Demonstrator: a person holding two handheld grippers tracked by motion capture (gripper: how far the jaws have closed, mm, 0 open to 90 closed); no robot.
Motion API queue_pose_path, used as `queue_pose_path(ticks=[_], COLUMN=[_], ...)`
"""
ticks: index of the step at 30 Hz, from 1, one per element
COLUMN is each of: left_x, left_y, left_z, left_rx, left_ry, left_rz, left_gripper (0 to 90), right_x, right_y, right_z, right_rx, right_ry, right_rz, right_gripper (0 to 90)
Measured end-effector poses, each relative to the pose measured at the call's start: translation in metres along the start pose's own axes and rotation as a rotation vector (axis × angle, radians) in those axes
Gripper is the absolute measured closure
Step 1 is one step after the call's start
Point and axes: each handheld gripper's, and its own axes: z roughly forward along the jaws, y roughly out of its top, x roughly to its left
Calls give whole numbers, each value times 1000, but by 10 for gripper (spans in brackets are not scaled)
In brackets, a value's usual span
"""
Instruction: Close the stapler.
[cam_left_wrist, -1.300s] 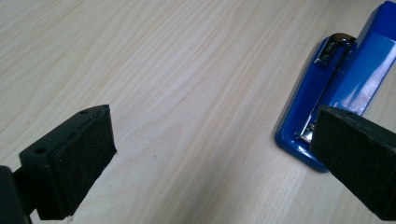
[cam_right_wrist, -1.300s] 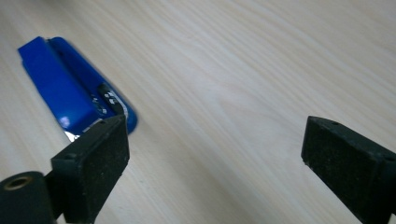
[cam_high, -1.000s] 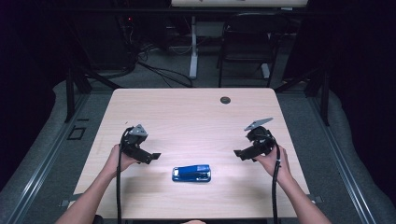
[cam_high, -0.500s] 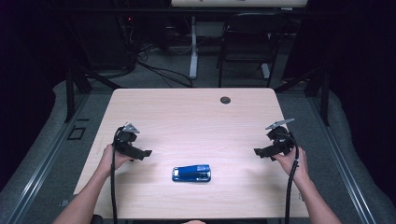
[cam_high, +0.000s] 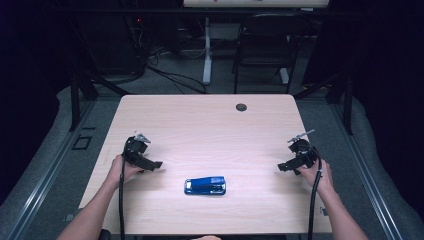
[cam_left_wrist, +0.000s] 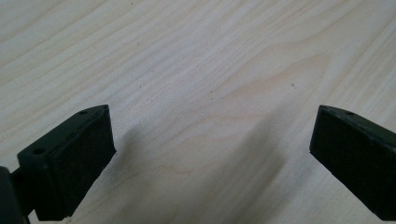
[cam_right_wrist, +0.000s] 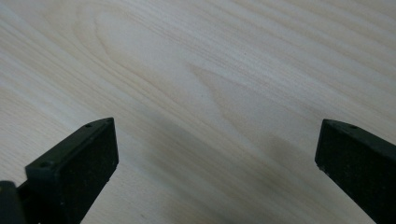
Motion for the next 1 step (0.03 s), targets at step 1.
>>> queue_pose_path(ticks=[1], left_x=[0], left_y=[0], left_z=[2], left_rx=[5], left_ry=[5], left_rz=[0], left_gripper=[0], right_x=[0], right_y=[0], right_z=[0], right_rx=[0], right_ry=[0], right_rz=[0], right_gripper=[0])
